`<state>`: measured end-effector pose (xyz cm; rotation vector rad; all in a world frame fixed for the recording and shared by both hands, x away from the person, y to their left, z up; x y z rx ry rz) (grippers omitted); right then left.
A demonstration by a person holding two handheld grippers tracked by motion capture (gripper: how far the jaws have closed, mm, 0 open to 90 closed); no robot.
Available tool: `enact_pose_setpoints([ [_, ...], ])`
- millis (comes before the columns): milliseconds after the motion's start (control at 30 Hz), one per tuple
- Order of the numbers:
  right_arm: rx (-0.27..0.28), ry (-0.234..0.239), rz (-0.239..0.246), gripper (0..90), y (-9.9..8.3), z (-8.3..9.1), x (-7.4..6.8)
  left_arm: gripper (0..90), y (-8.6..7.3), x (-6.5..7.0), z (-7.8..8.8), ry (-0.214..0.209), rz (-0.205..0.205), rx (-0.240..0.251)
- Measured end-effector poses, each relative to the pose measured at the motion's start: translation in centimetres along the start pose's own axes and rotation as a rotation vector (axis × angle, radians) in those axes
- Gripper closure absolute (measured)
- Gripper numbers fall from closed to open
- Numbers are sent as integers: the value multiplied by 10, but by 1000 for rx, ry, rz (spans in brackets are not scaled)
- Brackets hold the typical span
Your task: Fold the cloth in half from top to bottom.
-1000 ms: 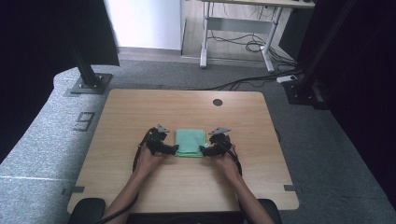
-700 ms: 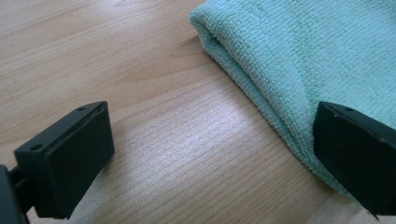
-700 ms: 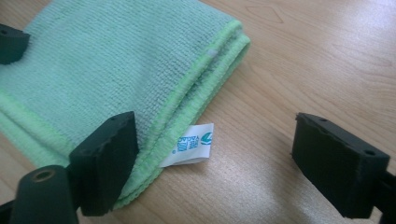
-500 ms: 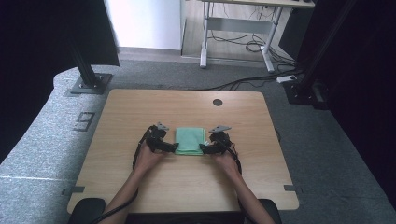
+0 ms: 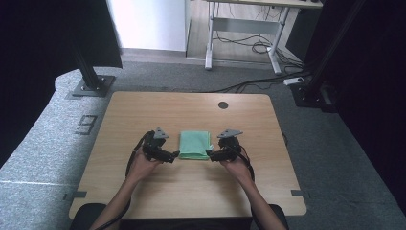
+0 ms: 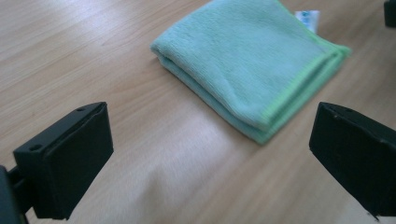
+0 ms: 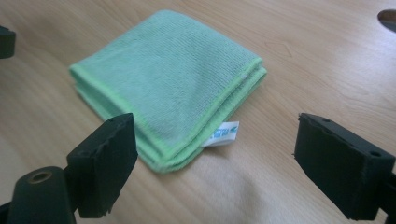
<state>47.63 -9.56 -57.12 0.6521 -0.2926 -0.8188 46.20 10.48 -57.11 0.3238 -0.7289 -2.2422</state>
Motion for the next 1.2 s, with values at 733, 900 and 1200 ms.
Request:
enact_pose_setpoints([
  [733, -36, -39, -37, 0, -78, 40, 14, 0, -87, 15, 13, 7, 12, -60],
  [900, -81, -41, -53, 0, -98, 28, 21, 0, -94, 12, 4, 12, 25, -85],
  [1200, -72, -43, -63, 0, -108, 18, 23, 0, -95, 13, 3, -2, 27, -88],
])
Point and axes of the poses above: each handheld gripper's, and its own axes: z roughly backward along the jaws, y roughly out of its top, x roughly to its right, the point moved 10 cm from there along -z, roughly forward along the jaws, and after that the axes turned 10 degrees about -x, right-handed, at the moved point
